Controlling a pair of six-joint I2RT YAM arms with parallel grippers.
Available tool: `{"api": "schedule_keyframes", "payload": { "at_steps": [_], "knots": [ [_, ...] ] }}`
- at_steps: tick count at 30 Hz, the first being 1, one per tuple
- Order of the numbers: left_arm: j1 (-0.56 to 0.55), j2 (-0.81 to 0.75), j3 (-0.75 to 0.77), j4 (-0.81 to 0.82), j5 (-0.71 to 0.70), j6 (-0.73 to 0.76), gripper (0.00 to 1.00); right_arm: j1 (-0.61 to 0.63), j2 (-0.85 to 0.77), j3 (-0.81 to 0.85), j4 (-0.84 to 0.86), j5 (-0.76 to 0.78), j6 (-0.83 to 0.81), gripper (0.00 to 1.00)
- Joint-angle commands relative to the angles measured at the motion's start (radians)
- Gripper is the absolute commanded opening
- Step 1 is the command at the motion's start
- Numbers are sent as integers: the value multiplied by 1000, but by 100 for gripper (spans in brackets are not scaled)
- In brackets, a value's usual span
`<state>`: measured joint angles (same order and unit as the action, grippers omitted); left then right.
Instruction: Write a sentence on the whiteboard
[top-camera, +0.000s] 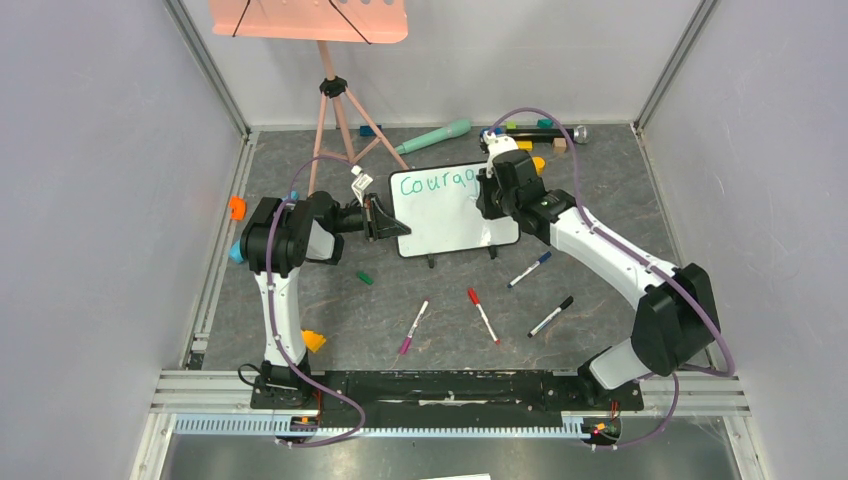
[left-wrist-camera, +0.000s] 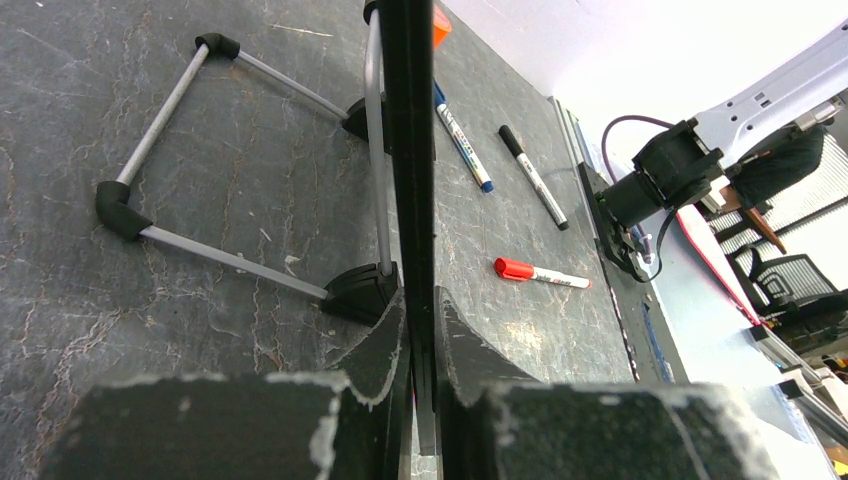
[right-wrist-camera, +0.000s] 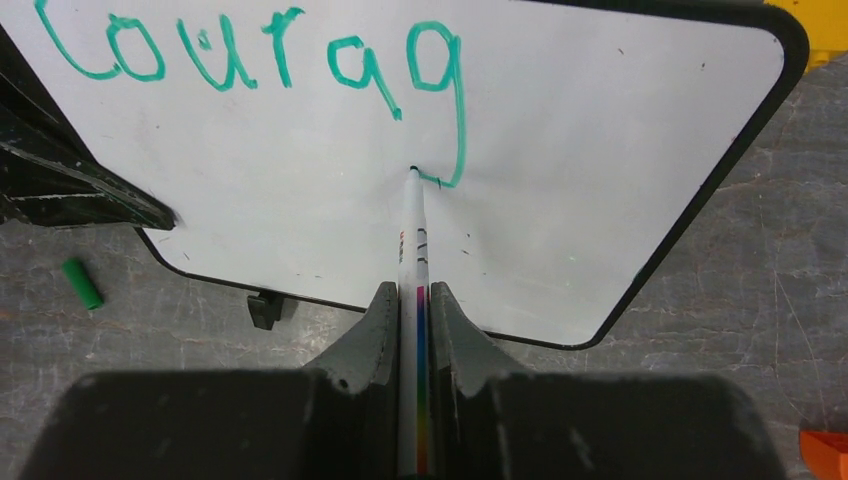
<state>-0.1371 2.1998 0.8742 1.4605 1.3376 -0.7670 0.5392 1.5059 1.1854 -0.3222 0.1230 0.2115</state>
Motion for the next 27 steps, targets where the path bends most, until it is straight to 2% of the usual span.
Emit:
{"api": "schedule_keyframes", "payload": {
  "at_steps": [1, 12, 27],
  "knots": [
    [-2, -8, 22, 97, 54, 23, 2, -6, 2, 70, 49, -13, 11, 0],
    [-2, -5, 25, 97, 53, 19, 2, -23, -88, 69, 5, -19, -2, 0],
    [-2, -3, 25, 97, 54, 20, 2, -55, -37, 113, 6, 37, -24, 0]
  ]
}}
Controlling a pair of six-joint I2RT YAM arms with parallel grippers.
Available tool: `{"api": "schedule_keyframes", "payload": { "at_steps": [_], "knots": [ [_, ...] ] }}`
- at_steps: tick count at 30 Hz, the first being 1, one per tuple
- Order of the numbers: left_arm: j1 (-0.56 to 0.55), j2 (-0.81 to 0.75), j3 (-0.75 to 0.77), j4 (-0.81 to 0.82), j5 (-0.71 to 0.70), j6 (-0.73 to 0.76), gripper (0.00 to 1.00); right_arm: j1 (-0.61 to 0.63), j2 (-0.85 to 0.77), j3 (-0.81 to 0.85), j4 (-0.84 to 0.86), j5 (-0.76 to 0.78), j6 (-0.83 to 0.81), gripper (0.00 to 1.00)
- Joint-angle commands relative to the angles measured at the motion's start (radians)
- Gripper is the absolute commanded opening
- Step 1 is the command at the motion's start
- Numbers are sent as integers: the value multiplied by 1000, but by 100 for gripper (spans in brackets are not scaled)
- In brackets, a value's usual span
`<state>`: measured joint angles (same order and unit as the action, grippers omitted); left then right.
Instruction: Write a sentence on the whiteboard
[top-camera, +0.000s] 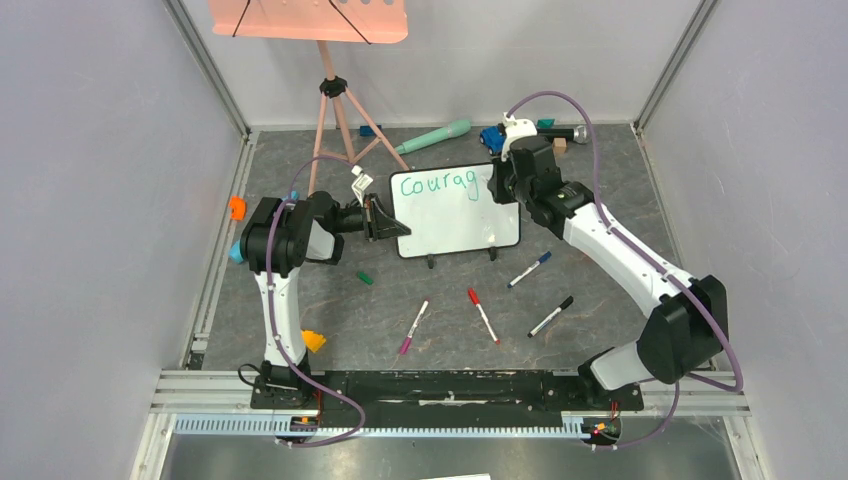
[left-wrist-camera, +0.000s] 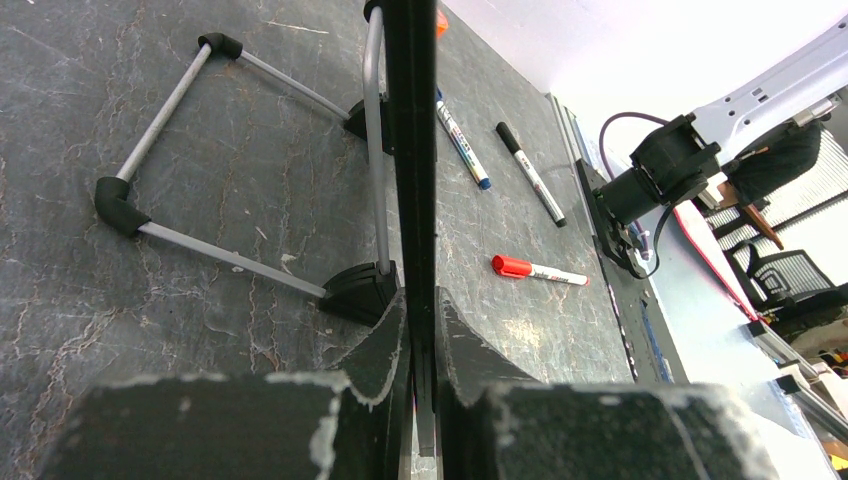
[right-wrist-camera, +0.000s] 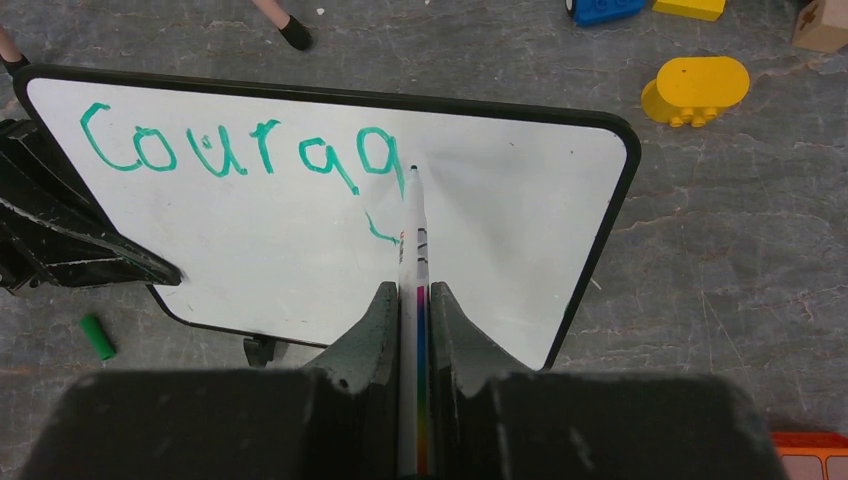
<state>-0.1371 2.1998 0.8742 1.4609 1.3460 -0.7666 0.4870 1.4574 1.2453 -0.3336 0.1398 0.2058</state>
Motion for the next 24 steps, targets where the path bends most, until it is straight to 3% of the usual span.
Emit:
{"api": "schedule_keyframes", "payload": {
  "at_steps": [1, 24],
  "knots": [
    [-2, -3, 25, 97, 45, 20, 2, -4, 14, 55, 19, 22, -20, 0],
    [-2, -2, 25, 97, 46, 21, 2, -28, 53, 43, 12, 83, -33, 0]
  ]
}}
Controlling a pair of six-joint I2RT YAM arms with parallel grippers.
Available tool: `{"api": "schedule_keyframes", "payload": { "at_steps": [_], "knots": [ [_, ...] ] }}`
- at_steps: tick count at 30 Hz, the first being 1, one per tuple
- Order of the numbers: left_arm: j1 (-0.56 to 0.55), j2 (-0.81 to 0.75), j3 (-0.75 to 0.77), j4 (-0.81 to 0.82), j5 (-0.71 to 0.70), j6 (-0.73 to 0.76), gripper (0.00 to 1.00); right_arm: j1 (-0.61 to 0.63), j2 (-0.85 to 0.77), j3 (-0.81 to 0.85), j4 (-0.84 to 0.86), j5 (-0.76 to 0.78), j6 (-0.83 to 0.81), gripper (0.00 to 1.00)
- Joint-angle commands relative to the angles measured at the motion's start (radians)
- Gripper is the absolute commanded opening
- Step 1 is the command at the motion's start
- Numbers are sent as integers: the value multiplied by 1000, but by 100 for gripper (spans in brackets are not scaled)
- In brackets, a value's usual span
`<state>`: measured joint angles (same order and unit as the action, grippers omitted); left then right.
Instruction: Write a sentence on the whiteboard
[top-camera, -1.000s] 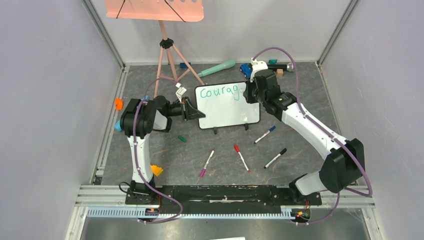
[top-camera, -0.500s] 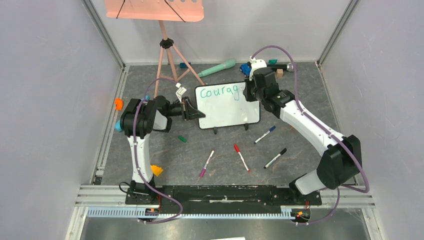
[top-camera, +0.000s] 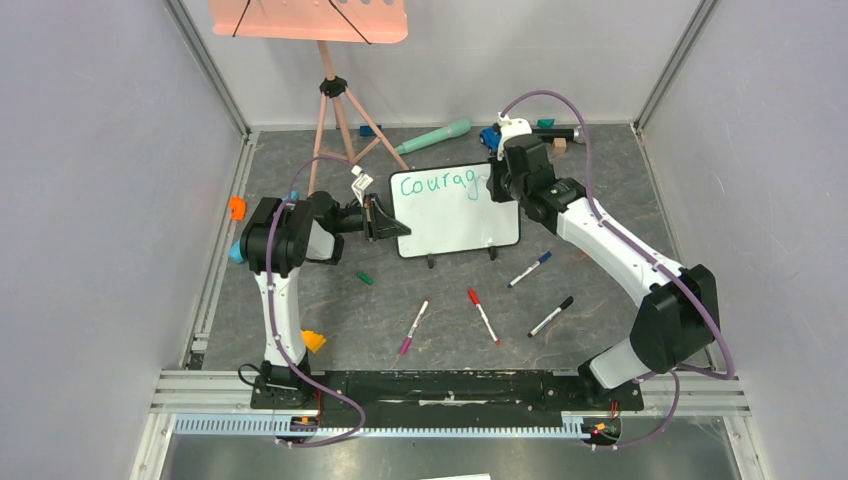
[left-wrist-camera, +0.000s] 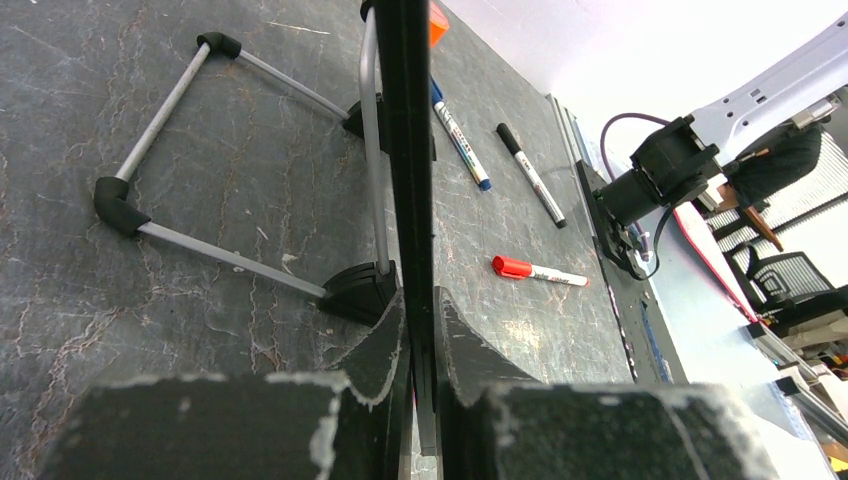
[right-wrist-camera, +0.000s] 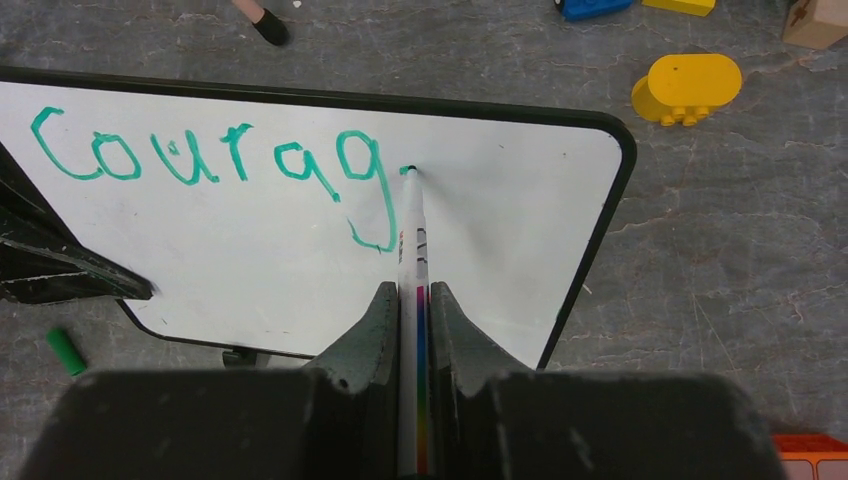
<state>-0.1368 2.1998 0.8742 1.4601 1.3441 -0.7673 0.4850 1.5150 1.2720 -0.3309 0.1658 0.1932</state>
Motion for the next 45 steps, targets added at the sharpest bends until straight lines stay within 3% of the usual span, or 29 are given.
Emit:
{"api": "schedule_keyframes", "payload": {
  "at_steps": [1, 27, 45],
  "knots": [
    [-3, -1, 25, 97, 48, 21, 2, -31, -8, 14, 8, 58, -23, 0],
    [-3, -3, 23, 97, 47, 23, 2, -48, 17, 52, 55, -54, -7, 0],
    [-3, -2, 25, 97, 48, 20, 2, -48, -32, -78, 70, -78, -6, 0]
  ]
}}
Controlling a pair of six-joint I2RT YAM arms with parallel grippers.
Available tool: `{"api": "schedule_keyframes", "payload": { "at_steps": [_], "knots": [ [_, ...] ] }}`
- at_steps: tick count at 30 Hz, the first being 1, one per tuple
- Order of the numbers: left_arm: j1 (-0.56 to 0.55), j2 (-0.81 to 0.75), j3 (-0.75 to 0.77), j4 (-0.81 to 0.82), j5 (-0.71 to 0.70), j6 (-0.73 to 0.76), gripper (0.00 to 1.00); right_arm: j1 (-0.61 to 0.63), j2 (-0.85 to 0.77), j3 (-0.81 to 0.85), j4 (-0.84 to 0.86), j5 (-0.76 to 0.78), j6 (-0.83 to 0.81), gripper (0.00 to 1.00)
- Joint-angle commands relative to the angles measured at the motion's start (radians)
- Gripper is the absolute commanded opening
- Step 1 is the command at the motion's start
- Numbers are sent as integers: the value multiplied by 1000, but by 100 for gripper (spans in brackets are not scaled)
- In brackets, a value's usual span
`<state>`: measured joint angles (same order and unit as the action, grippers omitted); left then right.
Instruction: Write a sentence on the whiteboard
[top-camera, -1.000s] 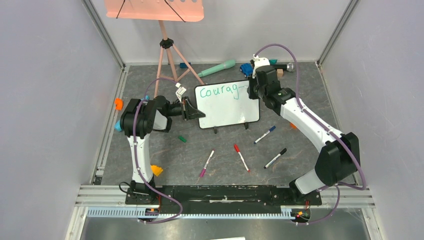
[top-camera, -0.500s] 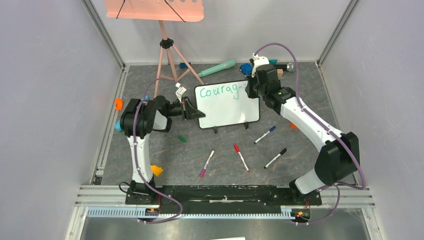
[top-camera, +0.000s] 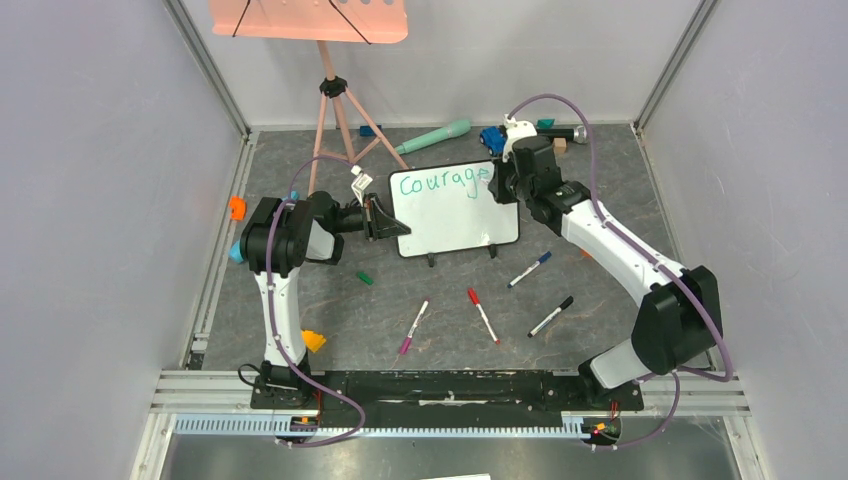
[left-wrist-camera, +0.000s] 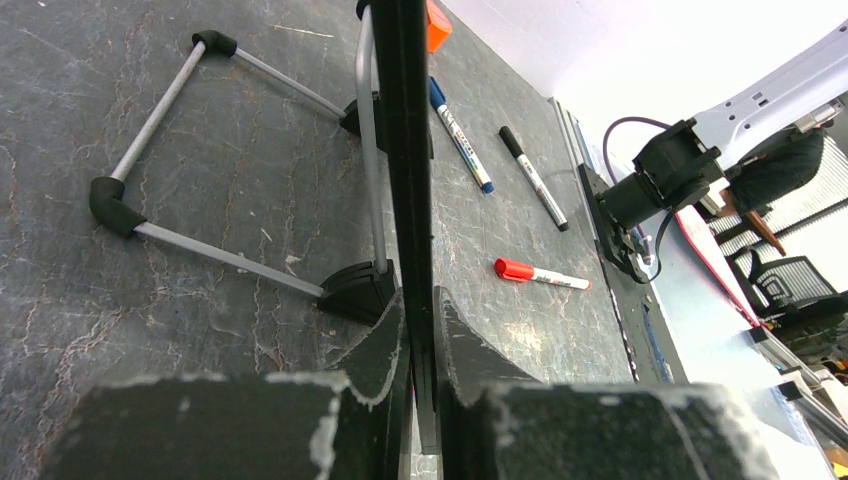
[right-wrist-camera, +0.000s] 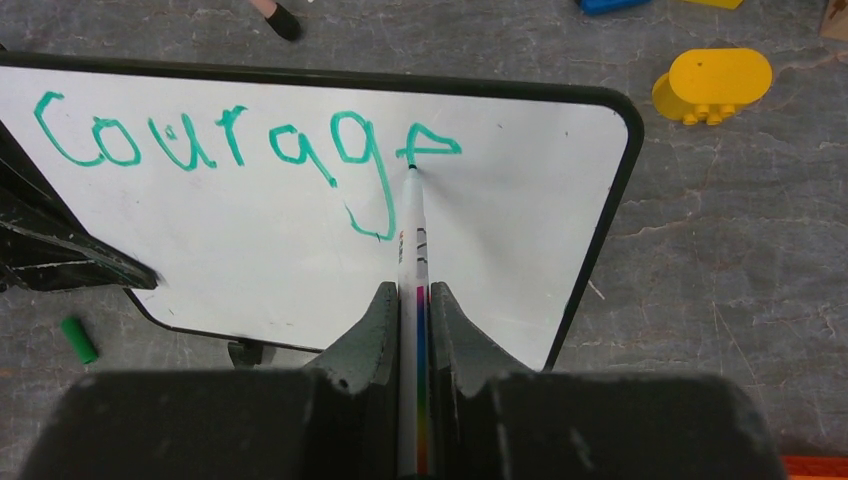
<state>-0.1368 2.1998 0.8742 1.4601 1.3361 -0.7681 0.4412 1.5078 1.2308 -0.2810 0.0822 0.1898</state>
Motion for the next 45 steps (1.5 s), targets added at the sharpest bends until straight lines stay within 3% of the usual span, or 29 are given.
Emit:
{"api": "schedule_keyframes", "payload": {
  "at_steps": [1, 16, 29, 45],
  "knots": [
    [-4, -2, 25, 97, 56, 21, 2, -4, -28, -43, 21, 5, -2, 0],
    [-3, 0, 28, 97, 55, 20, 2, -7, -52, -11, -32, 135, -6, 0],
    [-3, -8, 14, 97, 55, 37, 2, -4, -251, -142, 112, -20, 16, 0],
    [2, 14, 0, 97, 6, 44, 2, 55, -263, -175, 60, 5, 22, 0]
  ]
}}
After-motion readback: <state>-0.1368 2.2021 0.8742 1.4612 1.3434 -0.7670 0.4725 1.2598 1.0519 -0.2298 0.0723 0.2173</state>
